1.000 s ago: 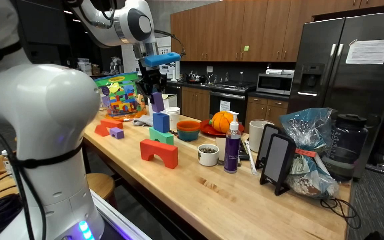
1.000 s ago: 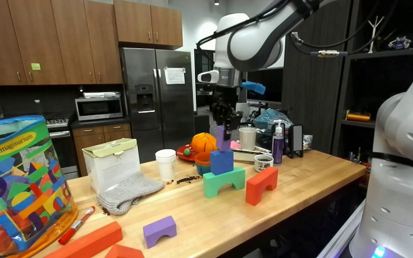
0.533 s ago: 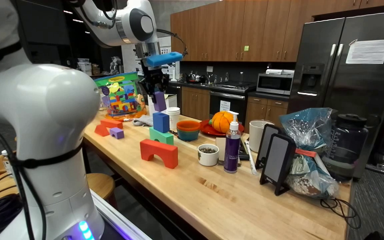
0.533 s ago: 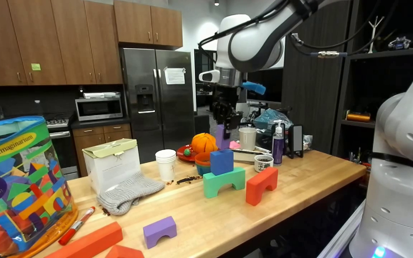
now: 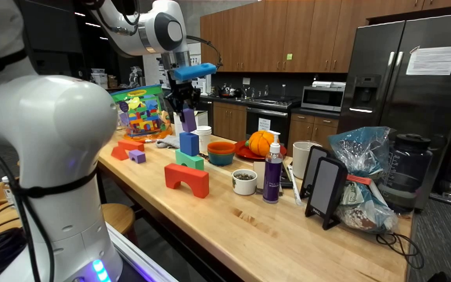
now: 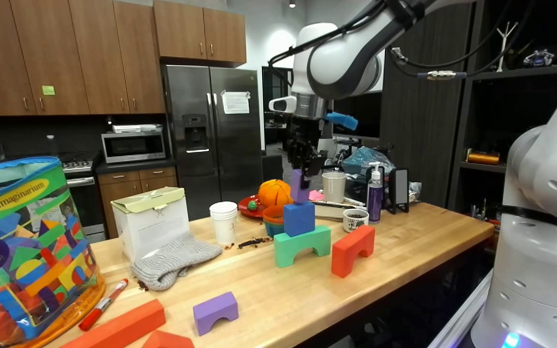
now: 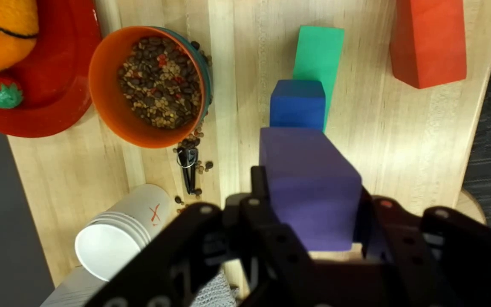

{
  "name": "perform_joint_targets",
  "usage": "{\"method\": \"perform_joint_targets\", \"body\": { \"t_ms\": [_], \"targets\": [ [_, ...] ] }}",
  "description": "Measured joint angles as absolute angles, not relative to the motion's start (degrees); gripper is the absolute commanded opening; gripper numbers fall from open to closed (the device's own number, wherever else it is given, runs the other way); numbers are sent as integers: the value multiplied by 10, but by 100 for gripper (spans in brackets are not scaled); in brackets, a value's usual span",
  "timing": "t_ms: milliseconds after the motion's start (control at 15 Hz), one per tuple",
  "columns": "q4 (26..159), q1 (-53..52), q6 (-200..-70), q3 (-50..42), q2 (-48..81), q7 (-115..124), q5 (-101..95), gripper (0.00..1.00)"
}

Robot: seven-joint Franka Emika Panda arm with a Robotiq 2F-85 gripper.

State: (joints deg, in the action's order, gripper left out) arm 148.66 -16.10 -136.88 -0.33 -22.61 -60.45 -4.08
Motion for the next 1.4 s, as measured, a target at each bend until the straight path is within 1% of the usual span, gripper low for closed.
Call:
{"method": "perform_joint_targets", "body": {
  "t_ms": [1400],
  "targets": [
    [1477,-161,-1375,-3,-200,-613,-27,17]
  ]
}}
